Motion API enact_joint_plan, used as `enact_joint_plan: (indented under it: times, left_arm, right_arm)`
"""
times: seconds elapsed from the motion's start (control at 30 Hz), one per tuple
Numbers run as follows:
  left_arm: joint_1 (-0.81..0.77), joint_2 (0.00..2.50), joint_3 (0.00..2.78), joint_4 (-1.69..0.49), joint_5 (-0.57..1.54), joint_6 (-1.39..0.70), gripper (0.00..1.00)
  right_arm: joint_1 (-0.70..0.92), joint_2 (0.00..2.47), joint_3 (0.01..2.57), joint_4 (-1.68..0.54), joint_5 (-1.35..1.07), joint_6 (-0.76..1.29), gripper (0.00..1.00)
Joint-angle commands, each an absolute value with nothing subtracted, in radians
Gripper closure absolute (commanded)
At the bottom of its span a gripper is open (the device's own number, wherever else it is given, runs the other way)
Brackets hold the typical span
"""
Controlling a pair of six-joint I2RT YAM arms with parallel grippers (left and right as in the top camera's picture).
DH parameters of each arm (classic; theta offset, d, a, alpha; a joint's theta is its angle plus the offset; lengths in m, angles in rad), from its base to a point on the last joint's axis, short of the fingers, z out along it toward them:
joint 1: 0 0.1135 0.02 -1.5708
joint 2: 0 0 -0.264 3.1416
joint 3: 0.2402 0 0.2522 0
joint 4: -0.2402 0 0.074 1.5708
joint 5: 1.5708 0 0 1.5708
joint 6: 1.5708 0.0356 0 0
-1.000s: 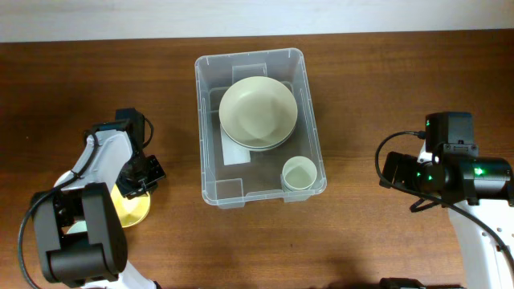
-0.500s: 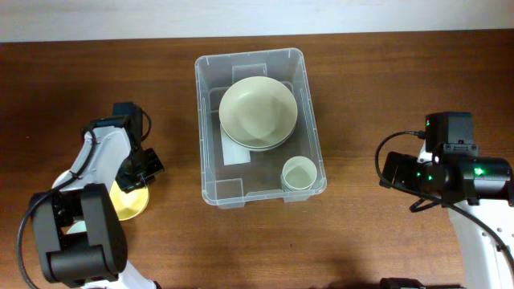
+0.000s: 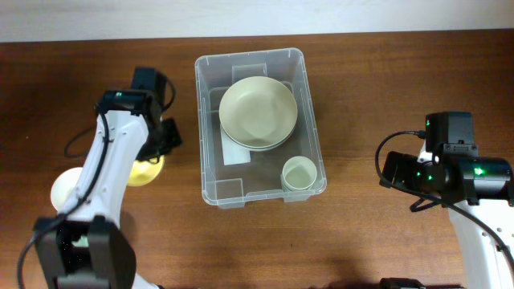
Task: Pack container
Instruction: 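Carry the yellow bowl into the container's front-left area and release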
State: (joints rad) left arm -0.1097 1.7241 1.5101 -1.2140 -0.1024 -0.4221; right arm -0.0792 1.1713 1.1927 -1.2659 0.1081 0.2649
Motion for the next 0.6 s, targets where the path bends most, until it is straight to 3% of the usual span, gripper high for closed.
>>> enact_joint_plan:
  times: [0.0, 0.4, 0.57]
  left_arm:
    - [-0.203, 1.659, 1.650, -1.282, -0.110, -0.405, 0.99]
    - [-0.592, 1.668, 1.759, -1.300, -0.136, -0.596, 0.99]
    - [-0.651, 1.719, 1.758, -1.296, -0.136, -0.615, 0.99]
  right_arm:
    - [-0.086, 1.164, 1.194, -1.264, 0.118, 0.266, 0.01]
    - [-0.086, 1.164, 1.194, -1.271, 0.109, 0.267, 0.01]
    - [-0.086, 1.164, 1.194, -1.279, 0.109, 0.267, 0.01]
